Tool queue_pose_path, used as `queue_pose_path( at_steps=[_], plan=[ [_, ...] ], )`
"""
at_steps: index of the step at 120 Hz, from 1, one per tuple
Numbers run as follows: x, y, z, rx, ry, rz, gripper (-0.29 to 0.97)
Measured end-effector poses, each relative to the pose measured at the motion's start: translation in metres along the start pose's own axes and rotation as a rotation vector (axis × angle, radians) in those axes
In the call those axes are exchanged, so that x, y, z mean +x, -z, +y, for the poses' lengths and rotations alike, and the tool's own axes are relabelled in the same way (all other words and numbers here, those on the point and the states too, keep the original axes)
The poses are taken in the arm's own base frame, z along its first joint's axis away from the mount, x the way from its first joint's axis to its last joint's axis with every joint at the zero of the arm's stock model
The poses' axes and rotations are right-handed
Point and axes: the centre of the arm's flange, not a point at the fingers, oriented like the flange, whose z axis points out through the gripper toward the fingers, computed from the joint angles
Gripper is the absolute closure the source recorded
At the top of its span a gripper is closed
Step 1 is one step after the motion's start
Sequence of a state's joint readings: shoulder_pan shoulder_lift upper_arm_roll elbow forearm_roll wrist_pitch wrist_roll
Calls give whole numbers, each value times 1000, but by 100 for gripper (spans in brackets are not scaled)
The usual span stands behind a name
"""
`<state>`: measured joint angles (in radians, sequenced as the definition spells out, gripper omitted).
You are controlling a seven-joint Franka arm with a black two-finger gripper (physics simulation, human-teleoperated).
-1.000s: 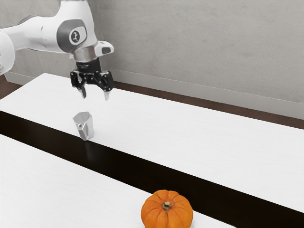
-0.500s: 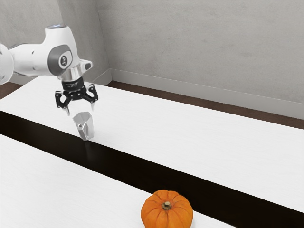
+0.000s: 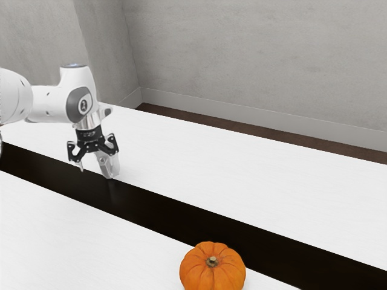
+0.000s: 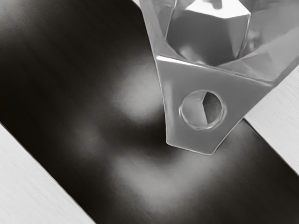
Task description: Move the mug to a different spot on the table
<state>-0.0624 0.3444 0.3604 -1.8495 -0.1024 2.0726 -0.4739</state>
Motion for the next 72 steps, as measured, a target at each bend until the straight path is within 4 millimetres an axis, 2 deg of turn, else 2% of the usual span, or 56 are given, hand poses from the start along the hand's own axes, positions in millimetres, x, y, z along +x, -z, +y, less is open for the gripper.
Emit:
queue_pose_path(
  at_steps=[44,72],
  plan=[
    [12,-34,9,-14,-17,30,0],
    [22,-37,15,-20,-35,69,18]
  ],
)
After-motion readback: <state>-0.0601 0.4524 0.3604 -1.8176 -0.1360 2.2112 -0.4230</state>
